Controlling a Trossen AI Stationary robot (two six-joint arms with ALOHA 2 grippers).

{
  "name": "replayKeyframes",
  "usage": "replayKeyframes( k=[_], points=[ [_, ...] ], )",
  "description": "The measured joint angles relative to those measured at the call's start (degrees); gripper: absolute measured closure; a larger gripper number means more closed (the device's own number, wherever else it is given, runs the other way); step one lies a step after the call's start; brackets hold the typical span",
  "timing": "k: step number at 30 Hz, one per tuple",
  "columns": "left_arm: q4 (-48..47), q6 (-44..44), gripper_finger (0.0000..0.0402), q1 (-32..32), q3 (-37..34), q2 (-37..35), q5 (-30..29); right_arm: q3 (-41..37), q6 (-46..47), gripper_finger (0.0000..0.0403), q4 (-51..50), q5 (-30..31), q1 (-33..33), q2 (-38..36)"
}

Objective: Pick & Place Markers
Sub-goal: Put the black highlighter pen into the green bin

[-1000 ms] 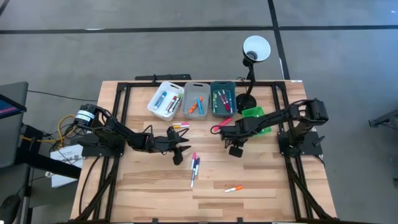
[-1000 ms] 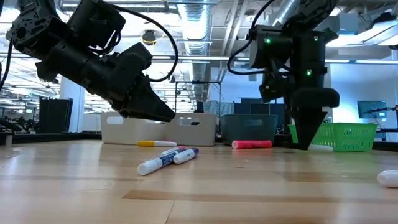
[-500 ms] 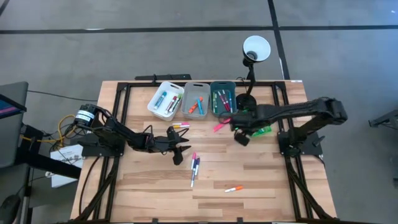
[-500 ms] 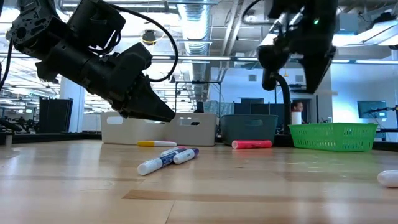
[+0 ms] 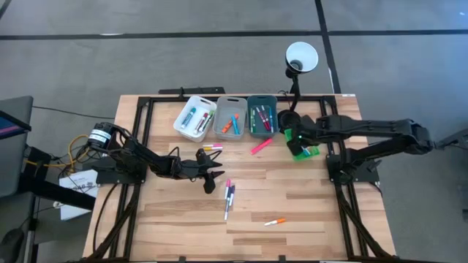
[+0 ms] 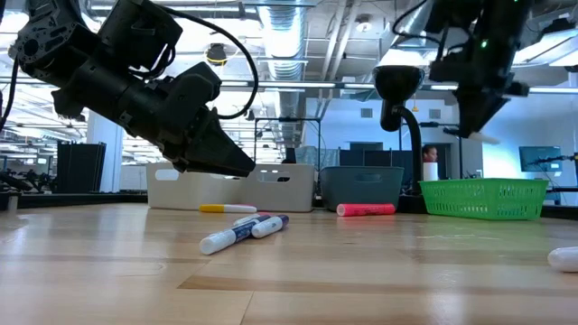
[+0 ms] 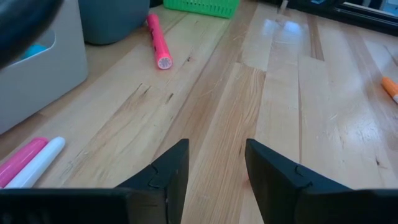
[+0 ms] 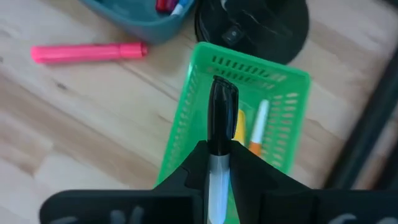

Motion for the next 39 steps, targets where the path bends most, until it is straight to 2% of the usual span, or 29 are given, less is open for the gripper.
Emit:
replayKeyframes(
  k=[5, 10, 28, 39],
  points=[
    [0.02, 0.00, 0.0249, 0.00, 0.00, 0.00, 0.00, -4.76, -0.03, 0.0358, 6.00, -0.39, -3.35, 1.55],
    [0.02, 0.00, 0.0249, -0.02, 0.01, 0.00, 0.01, -7.64, -0.04, 0.0362, 7.11, -1.30, -6.06, 4.91],
    [0.14, 0.00, 0.0249, -0.02, 0.00, 0.00, 0.00, -8.03, -0.68, 0.0350, 12.05, -2.02, -6.76, 20.50],
    [0.15, 0.00, 0.0249, -0.01, 0.01, 0.00, 0.00, -8.03, -0.88, 0.0340, 11.63, -2.32, -6.76, 20.95]
  ],
)
